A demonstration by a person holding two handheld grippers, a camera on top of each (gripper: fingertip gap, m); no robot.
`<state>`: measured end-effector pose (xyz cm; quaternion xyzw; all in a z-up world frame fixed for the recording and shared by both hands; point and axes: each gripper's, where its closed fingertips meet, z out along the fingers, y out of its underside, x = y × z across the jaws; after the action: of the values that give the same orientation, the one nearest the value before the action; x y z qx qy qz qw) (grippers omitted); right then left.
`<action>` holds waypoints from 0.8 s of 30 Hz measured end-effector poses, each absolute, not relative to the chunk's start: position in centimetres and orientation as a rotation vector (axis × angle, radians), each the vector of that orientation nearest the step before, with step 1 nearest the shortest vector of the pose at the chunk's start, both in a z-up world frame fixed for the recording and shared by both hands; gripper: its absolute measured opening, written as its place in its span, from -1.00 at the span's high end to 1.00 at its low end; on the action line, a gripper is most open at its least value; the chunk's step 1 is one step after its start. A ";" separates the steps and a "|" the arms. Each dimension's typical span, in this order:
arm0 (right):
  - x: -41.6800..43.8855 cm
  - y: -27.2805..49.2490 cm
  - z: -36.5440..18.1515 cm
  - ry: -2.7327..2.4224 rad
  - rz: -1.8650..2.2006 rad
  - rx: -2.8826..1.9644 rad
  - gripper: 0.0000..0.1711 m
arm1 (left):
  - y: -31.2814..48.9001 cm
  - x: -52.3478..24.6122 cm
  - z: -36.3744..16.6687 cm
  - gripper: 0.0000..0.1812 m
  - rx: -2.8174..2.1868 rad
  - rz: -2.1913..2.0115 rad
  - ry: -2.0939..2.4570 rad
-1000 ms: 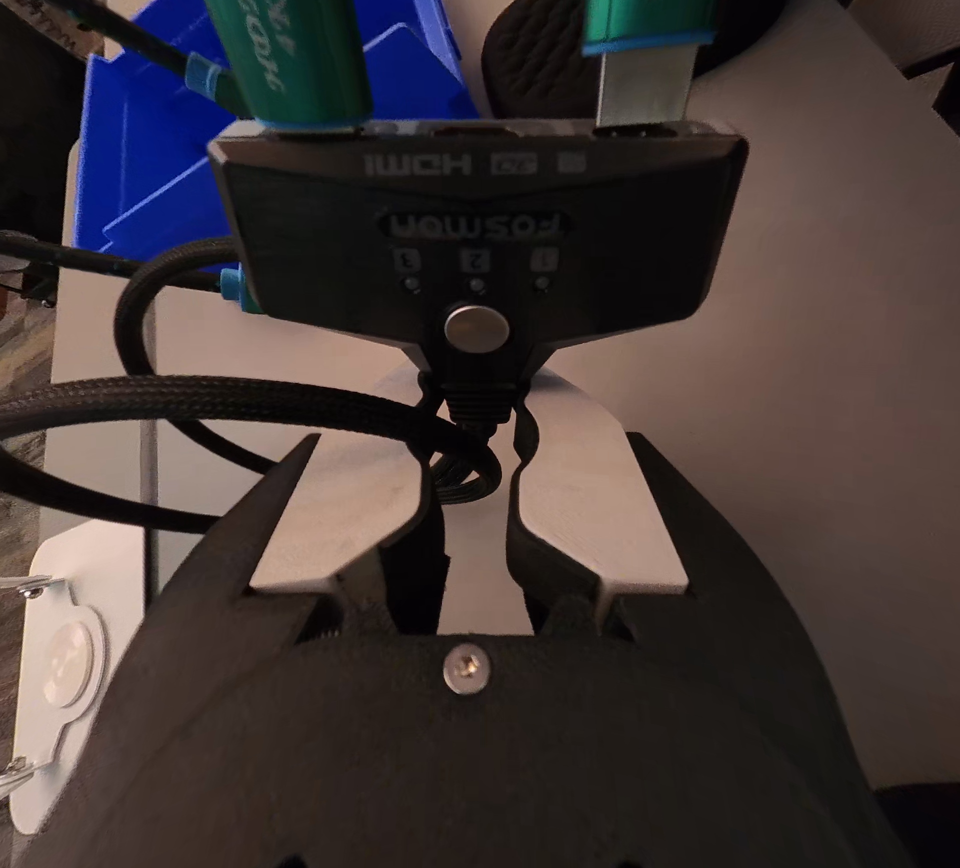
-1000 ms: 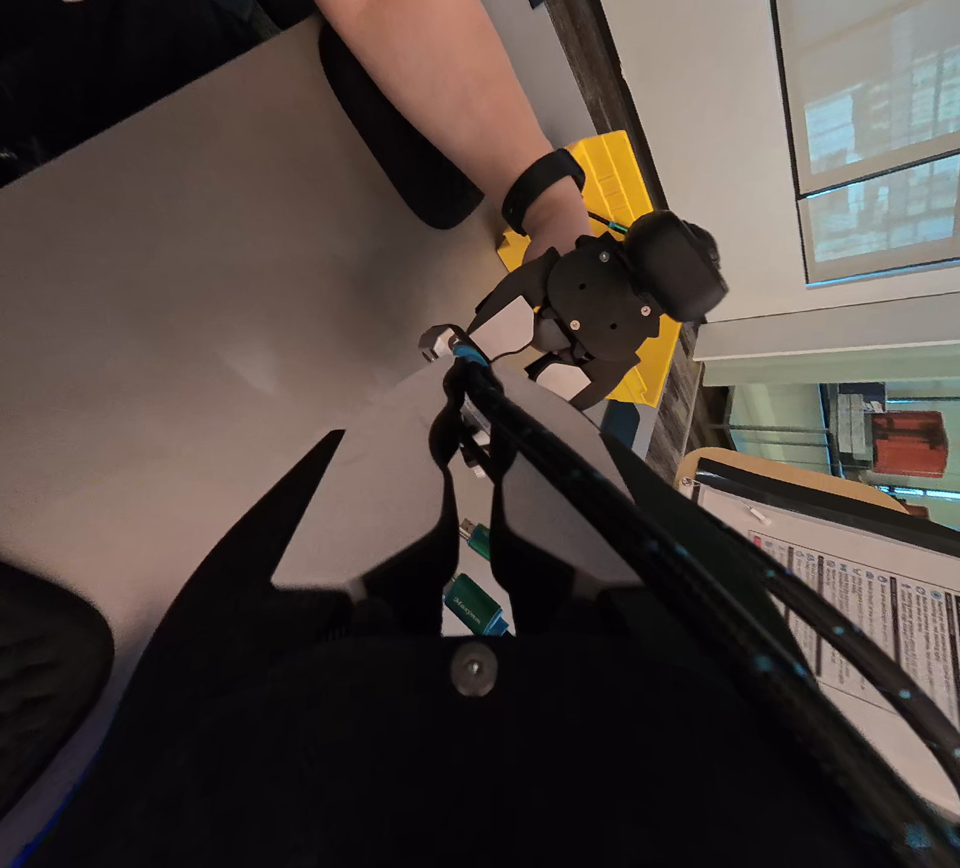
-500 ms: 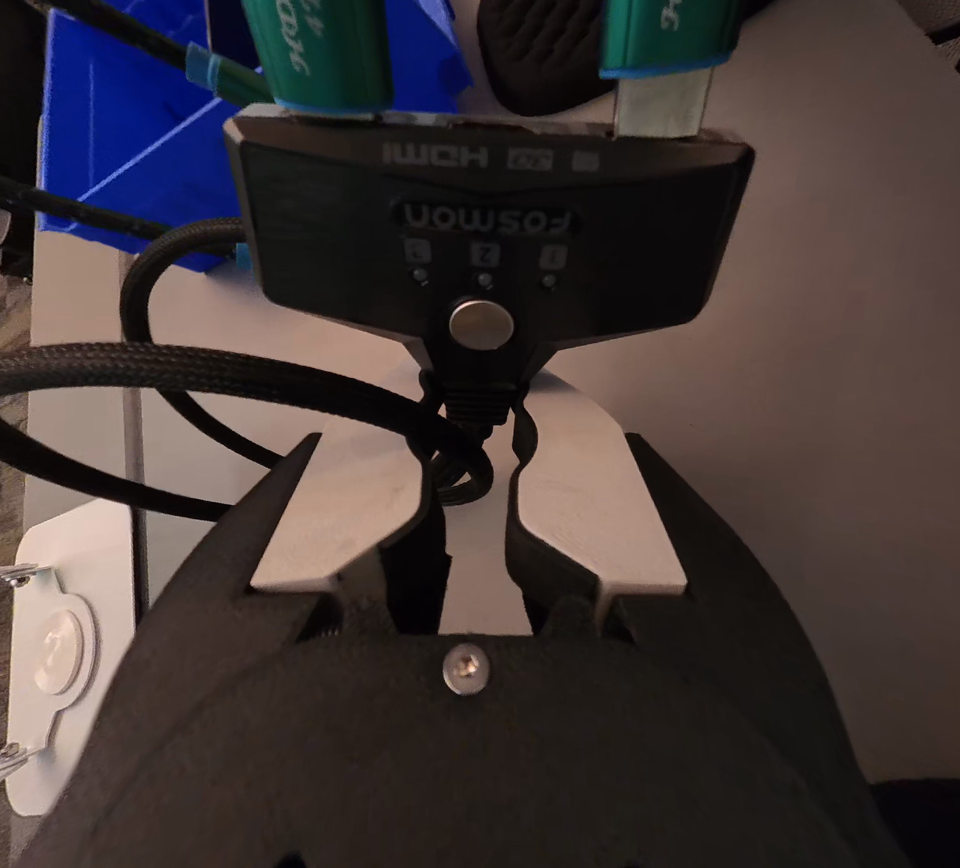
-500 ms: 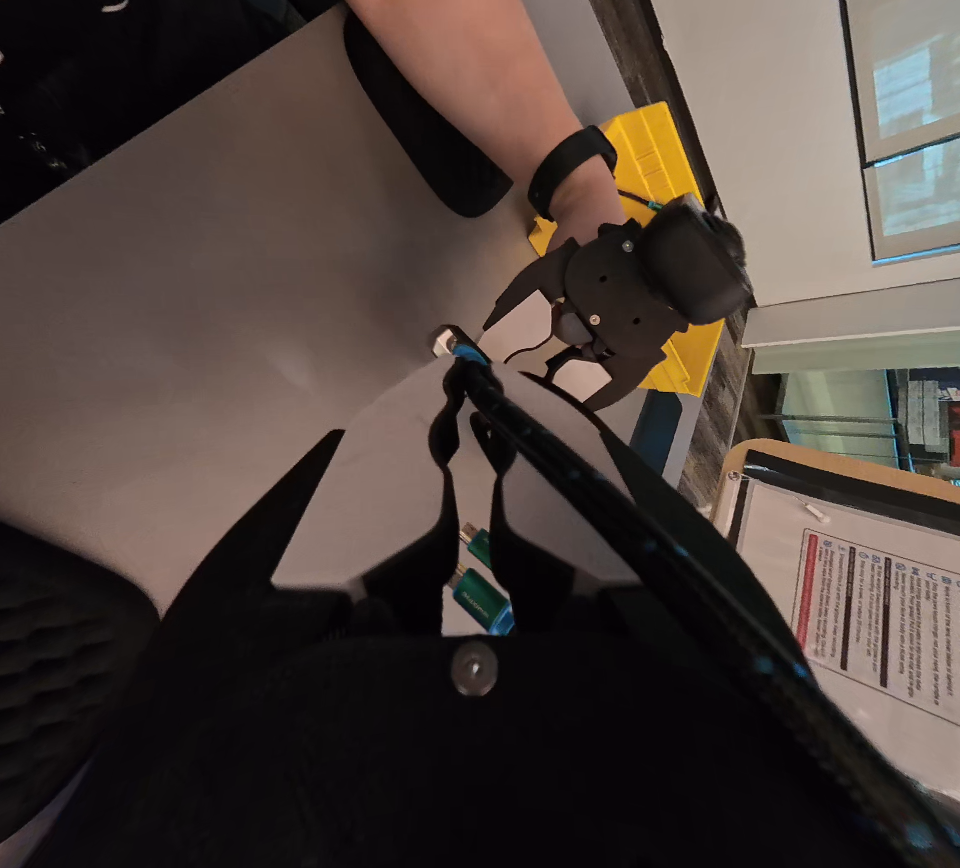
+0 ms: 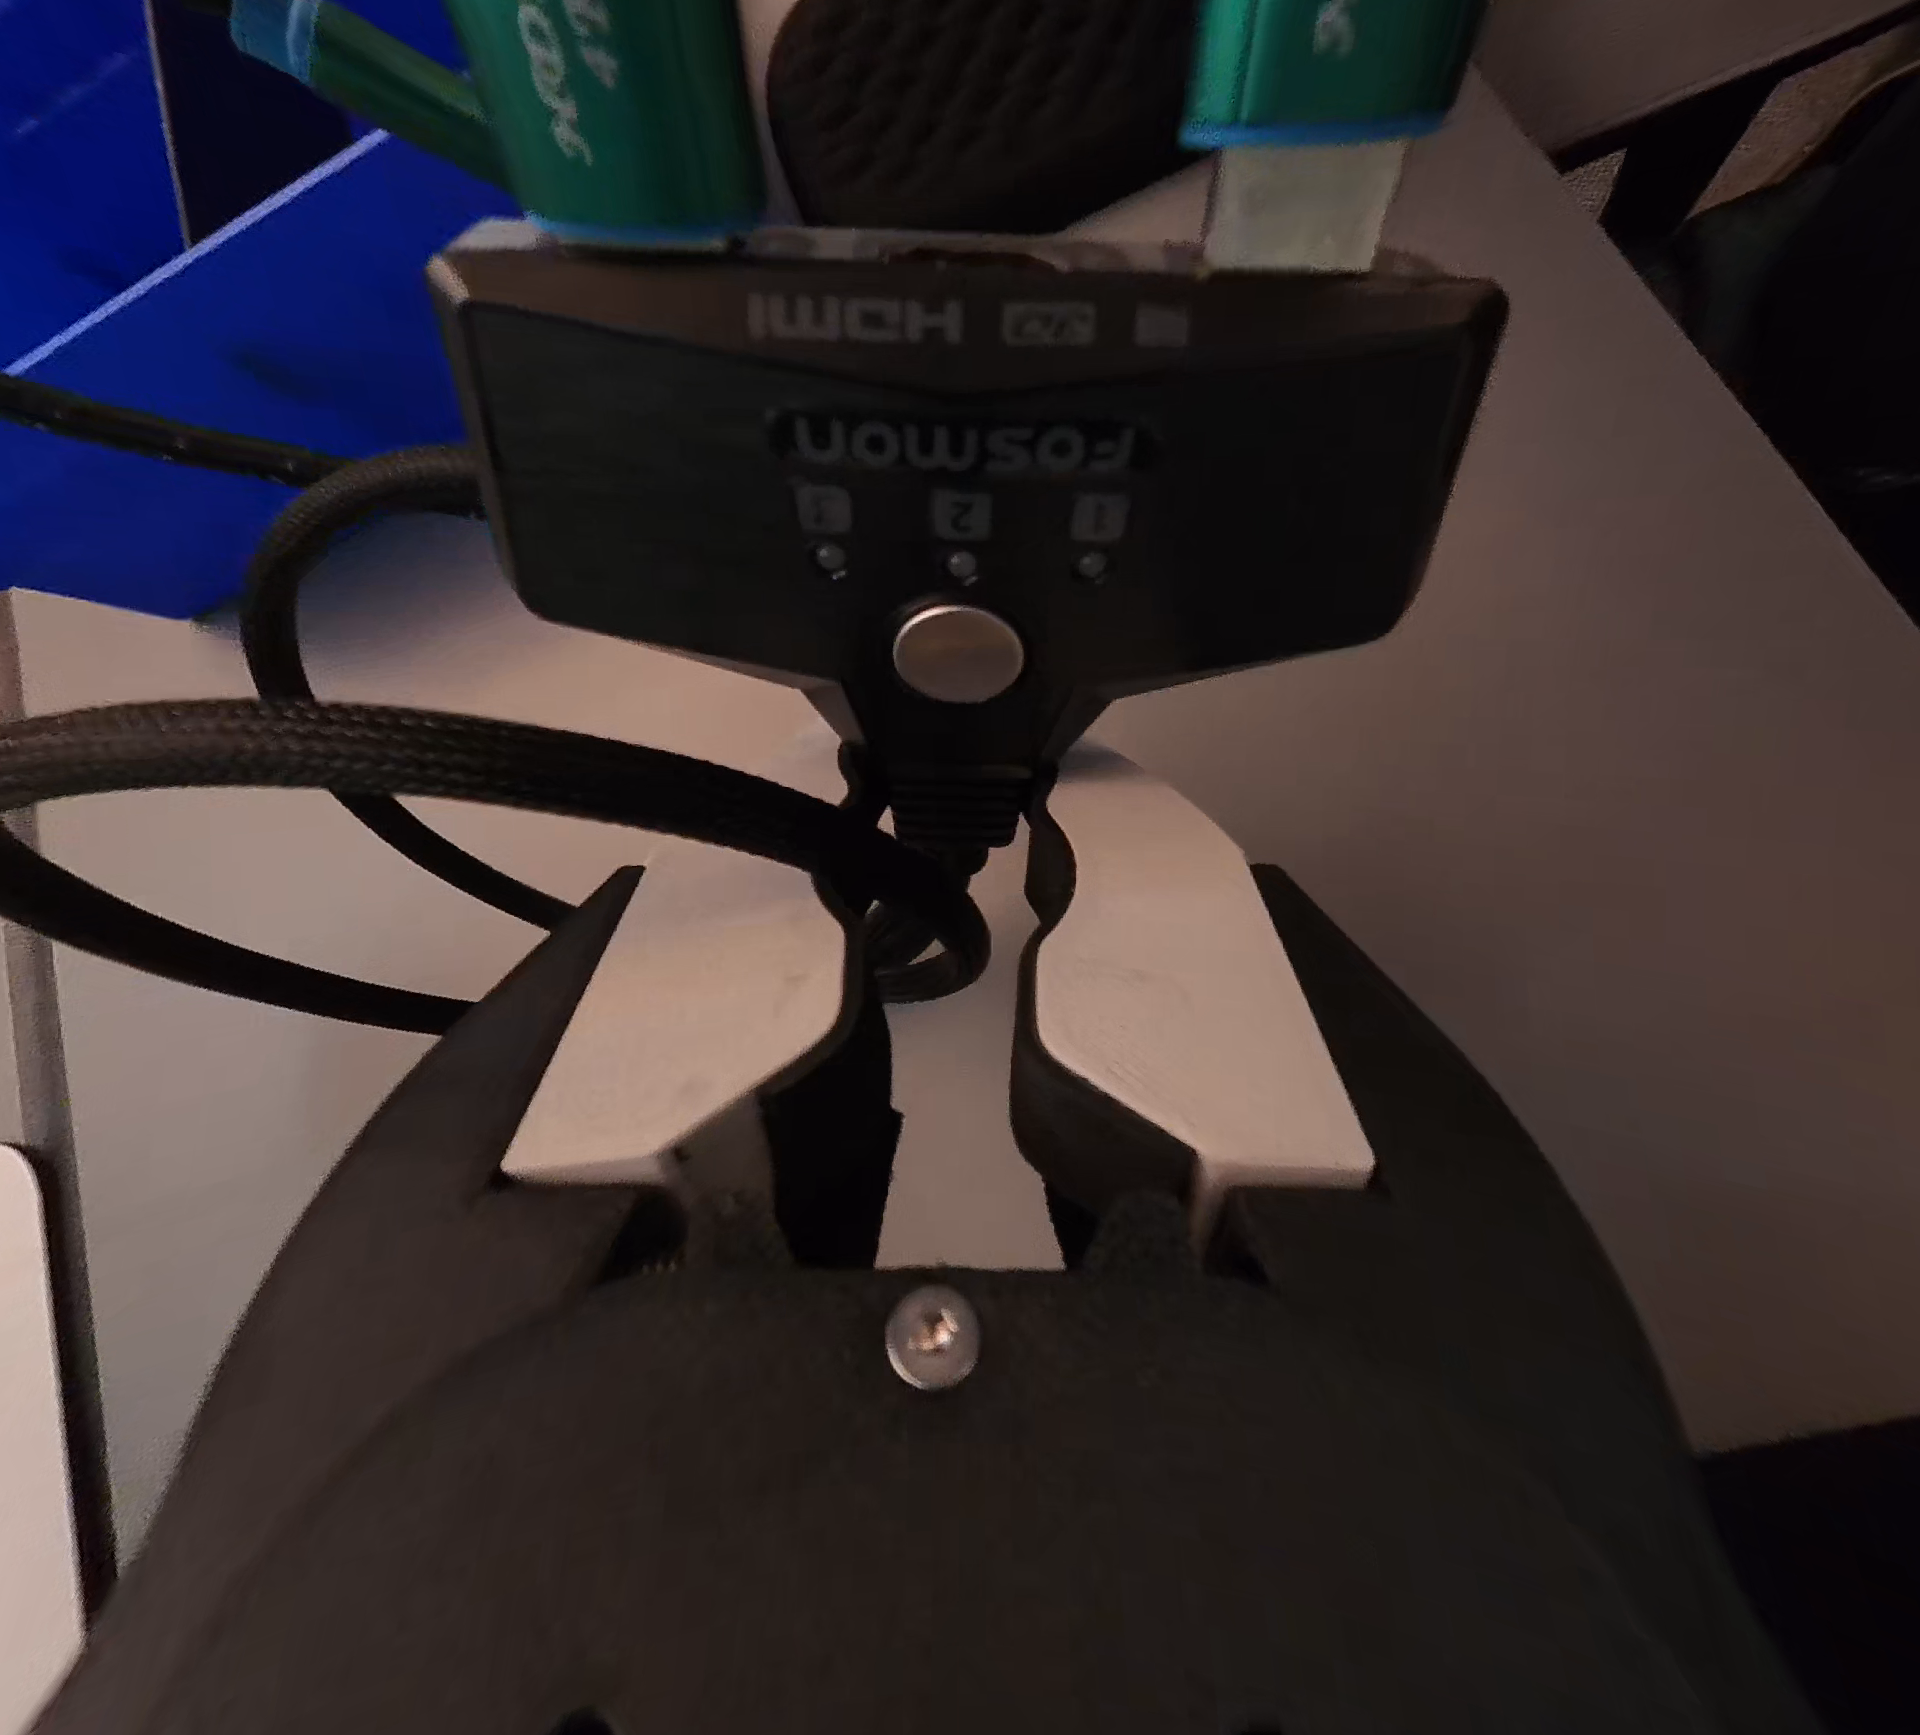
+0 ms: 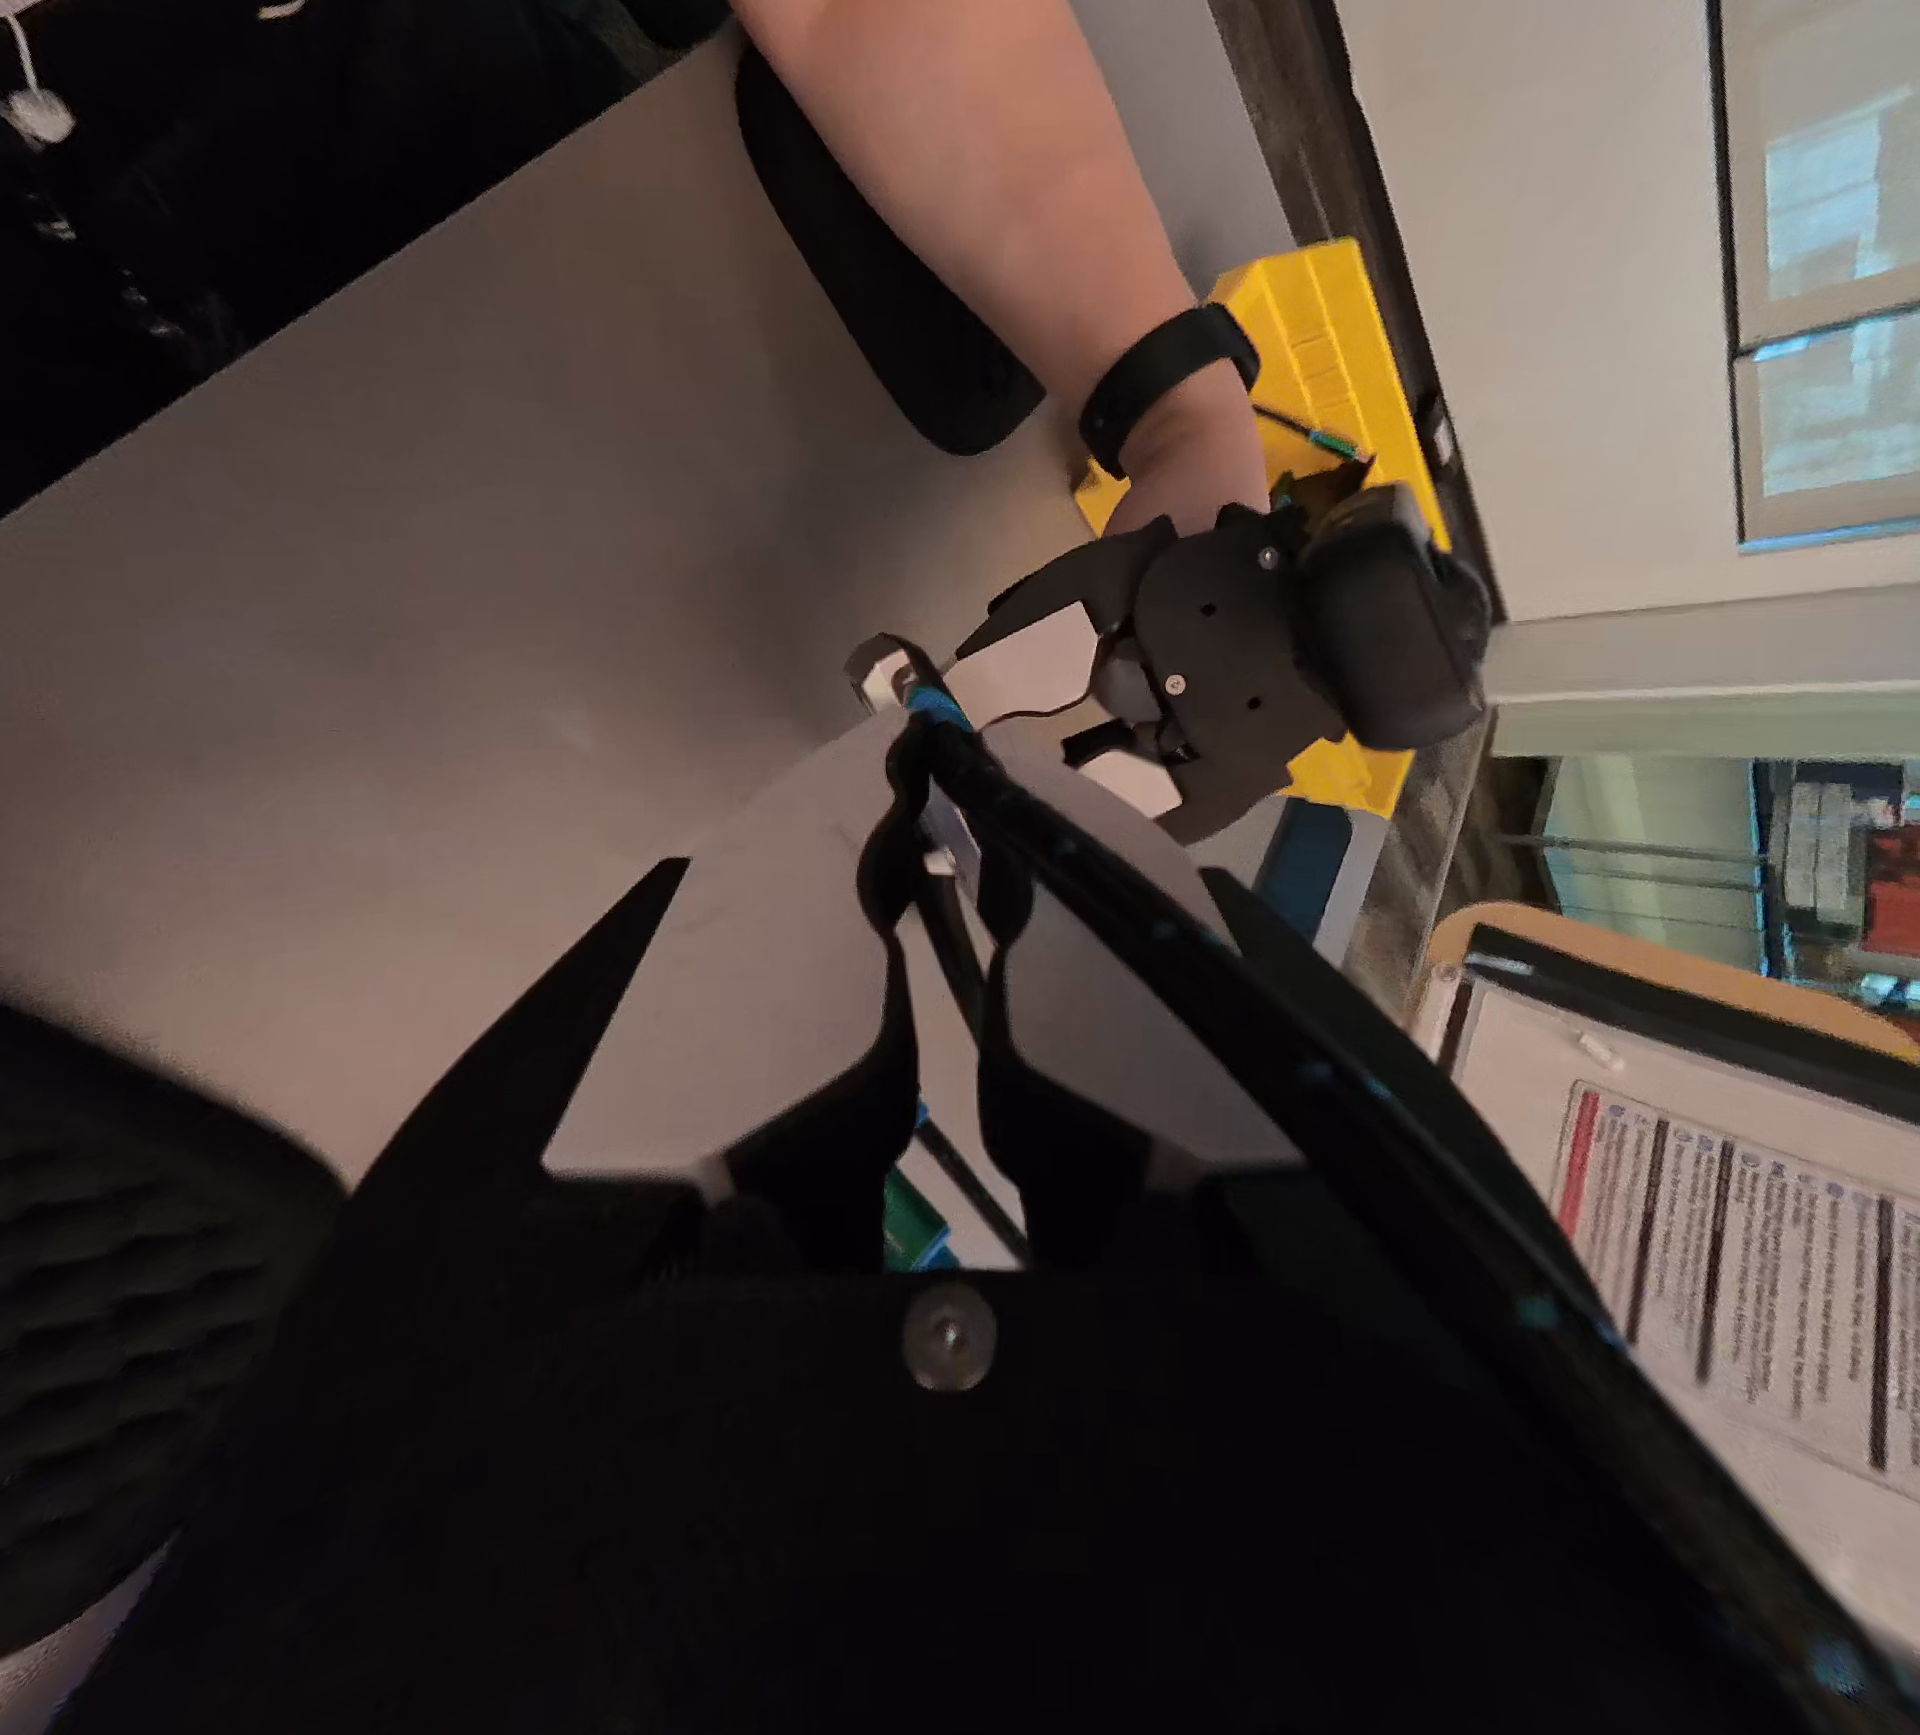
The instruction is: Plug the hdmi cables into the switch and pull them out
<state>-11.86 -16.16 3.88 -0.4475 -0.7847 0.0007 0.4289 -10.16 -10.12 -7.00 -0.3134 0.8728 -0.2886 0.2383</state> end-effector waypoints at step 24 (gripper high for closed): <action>-10.2 -10.3 4.5 -1.614 -0.012 -1.508 0.84 | -5.1 -9.2 -6.5 0.74 -1.118 -0.825 2.170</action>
<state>-10.20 -10.35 4.46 -0.6099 -0.6526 -0.0049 0.4495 -9.21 -5.07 -6.51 -0.4168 0.8087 -0.3075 0.2788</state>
